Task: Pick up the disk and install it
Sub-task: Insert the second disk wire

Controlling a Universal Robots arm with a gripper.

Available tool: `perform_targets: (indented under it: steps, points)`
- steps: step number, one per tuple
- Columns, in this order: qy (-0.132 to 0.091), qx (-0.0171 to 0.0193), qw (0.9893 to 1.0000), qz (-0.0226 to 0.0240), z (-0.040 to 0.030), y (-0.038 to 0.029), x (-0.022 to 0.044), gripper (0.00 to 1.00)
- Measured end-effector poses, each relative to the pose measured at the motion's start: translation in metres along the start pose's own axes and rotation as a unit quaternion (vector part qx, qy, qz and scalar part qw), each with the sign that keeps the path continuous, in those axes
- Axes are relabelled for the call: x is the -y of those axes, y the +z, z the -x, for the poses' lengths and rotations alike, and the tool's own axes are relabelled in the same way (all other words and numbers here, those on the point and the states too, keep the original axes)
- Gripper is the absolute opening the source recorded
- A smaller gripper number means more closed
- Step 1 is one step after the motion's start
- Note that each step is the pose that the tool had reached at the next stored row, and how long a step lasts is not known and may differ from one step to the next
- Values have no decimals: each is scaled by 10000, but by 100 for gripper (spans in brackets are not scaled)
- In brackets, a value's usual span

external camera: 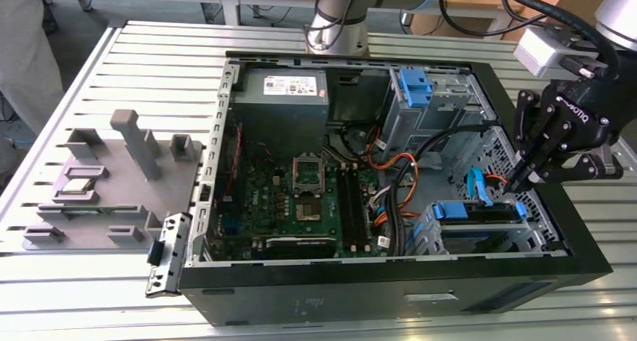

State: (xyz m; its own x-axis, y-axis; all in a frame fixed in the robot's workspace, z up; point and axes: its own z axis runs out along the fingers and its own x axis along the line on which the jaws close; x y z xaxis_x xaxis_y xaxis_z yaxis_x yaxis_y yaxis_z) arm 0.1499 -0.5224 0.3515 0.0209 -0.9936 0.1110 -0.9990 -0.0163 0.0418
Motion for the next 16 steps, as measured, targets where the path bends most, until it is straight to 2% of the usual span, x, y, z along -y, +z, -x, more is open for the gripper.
perform_targets:
  steps: [9, 16]
  points:
    - [-1, 0, 9999, -144, -70, 54, -118, 17]
    - [-36, 46, 9996, -263, -90, 82, -158, 17]
